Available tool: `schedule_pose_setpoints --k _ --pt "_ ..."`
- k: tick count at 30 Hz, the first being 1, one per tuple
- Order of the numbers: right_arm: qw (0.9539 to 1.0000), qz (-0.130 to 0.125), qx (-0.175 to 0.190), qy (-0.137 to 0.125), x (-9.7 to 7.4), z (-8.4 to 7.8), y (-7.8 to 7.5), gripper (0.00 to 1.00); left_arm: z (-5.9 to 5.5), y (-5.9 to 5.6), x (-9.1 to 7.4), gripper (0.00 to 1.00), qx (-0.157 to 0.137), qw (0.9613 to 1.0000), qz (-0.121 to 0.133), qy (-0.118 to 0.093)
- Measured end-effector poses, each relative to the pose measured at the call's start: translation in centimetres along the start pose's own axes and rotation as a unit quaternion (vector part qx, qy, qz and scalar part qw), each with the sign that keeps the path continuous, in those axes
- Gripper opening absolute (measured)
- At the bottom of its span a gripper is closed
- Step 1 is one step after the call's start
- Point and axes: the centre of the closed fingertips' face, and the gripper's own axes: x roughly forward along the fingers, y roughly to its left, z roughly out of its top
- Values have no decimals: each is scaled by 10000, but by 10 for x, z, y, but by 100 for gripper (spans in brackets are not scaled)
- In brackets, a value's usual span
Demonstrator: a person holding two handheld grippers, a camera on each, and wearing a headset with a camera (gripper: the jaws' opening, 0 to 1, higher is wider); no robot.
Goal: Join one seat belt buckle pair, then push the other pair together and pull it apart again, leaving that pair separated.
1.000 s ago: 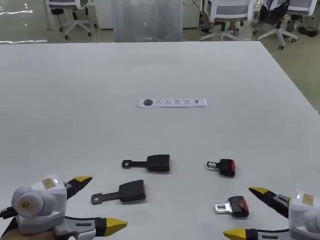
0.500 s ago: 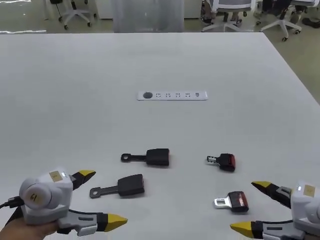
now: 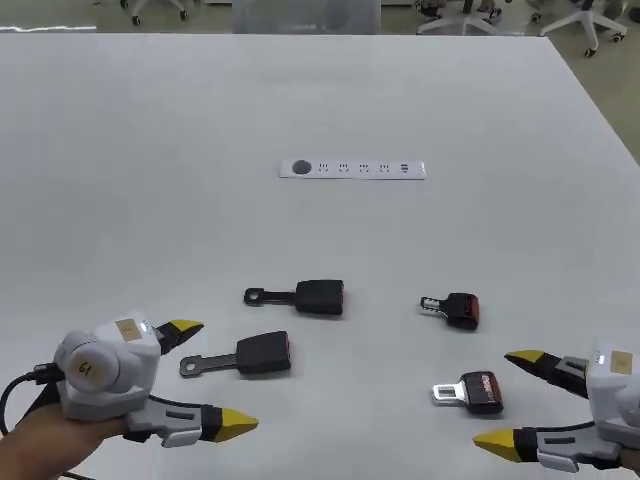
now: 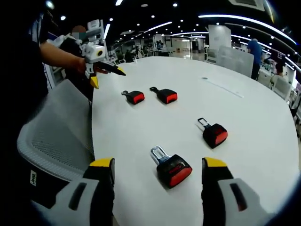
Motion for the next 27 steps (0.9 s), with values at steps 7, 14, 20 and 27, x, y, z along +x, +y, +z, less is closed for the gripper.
schedule_pose_setpoints --k 7,14,20,27 --pt "9995 187 -144 210 5 -8 -10 75 -5 3 11 91 55 9998 -94 175" --pt "9971 481 -348 473 17 -13 -12 73 -13 6 27 90 114 9990 -213 366" --pt "9944 722 -479 609 26 -18 -13 70 -19 9 40 86 255 9975 -345 567" --pt "9914 891 -577 769 29 -26 -18 68 -24 16 56 84 494 9944 -502 792"
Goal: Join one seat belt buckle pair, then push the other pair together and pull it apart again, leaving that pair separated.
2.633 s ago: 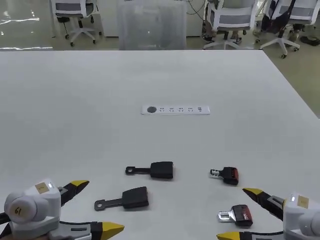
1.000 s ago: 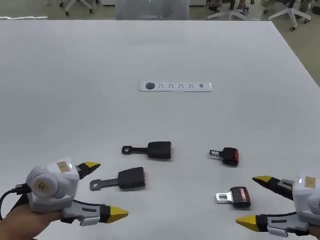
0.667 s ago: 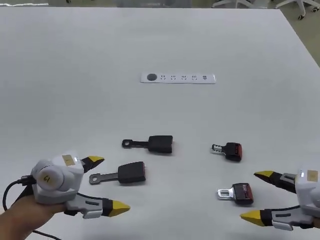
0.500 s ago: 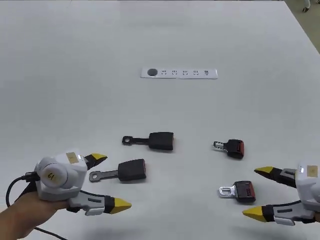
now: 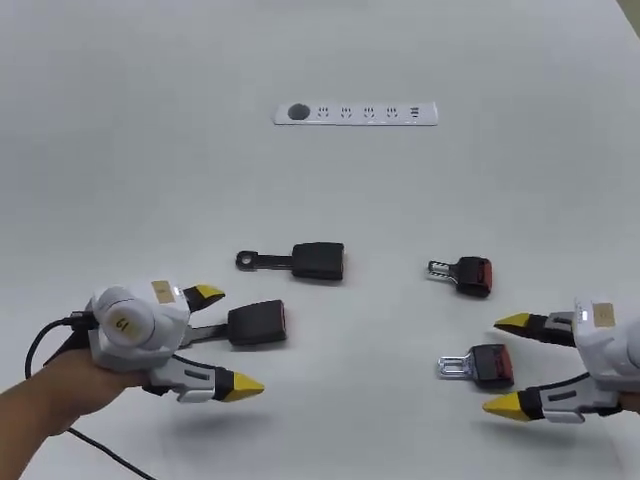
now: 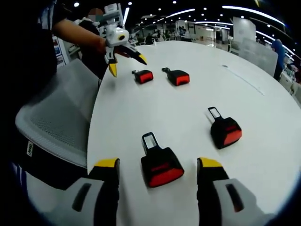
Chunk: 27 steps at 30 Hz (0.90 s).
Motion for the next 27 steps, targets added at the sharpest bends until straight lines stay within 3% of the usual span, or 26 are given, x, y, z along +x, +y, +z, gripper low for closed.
schedule_pose_setpoints --k 4,6,10,15,20,27 --pt "9998 90 -145 142 2 -4 -3 65 0 7 8 82 56 10000 -79 23" --pt "9996 99 -181 180 3 -5 -5 63 -5 9 13 82 165 9995 -150 205" --pt "9976 318 -445 414 5 -10 -3 58 -8 10 20 78 275 9987 -335 279" --pt "9944 473 -673 671 5 -14 1 52 -19 13 28 73 619 9948 -556 595" --pt "9932 533 -737 721 5 -12 3 48 -16 19 29 67 755 9940 -562 550" --pt "9933 527 -740 710 4 -9 2 45 -20 17 28 62 1165 9892 -603 648"
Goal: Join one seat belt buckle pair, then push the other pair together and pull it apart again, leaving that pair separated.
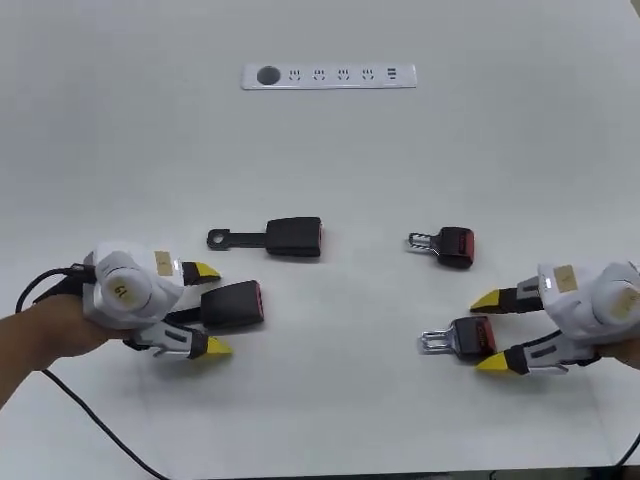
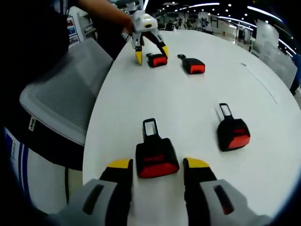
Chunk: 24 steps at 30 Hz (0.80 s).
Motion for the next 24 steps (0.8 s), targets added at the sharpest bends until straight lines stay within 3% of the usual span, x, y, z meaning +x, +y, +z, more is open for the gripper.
schedule_pose_setpoints --k 2,9,11,12,13,14,21,24 --pt "10000 -14 -45 9 0 0 0 45 -1 2 -1 54 227 9997 43 57" --pt "10000 -41 -78 20 -1 -2 0 37 4 -4 1 45 367 9992 -127 69" --pt "10000 -41 -44 -4 -1 -3 0 37 3 -7 0 34 448 9987 -226 126" --pt "10000 -43 -49 -9 -1 -3 0 36 1 -18 1 33 560 9968 -540 190" --pt "10000 -40 -44 -22 -2 -4 -1 36 3 -17 0 34 735 9962 -402 225" --pt "10000 -33 -28 -37 -2 -4 -1 36 6 -19 0 34 669 9968 -386 215" --pt "9999 -35 -37 -98 -3 -8 -3 35 8 -32 -3 33 1019 9929 -548 290" --pt "9998 -70 17 -181 -3 -8 -3 35 5 -28 -4 33 1099 9919 -551 313"
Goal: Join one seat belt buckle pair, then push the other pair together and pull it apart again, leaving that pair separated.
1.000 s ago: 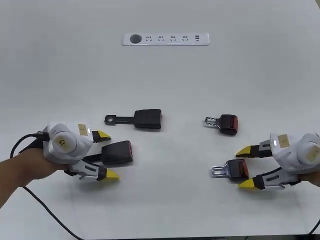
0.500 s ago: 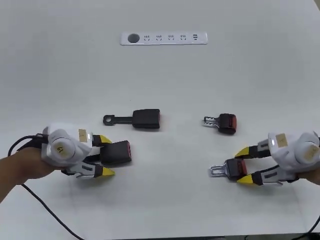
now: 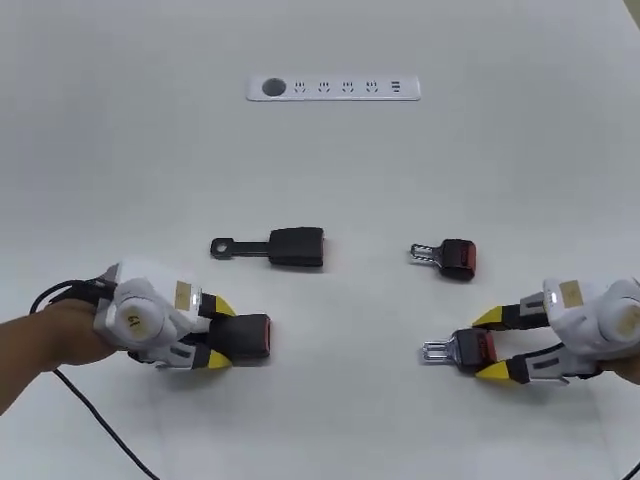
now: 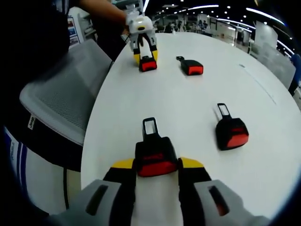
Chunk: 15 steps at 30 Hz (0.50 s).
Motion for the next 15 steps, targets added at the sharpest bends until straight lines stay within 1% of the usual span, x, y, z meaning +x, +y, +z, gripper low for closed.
schedule_pose_setpoints --k 5,9,12,15 --pt "9999 -43 58 -83 0 -1 -1 35 -2 1 1 33 49 10000 -14 41" --pt "9998 -95 108 -166 0 0 -1 35 -3 2 1 34 19 10000 -20 8" --pt "9995 -143 166 -224 1 0 -2 35 -3 2 2 34 6 10000 -24 42" --pt "9990 -207 232 -317 4 6 -2 35 -5 2 3 34 -13 10000 -18 64"
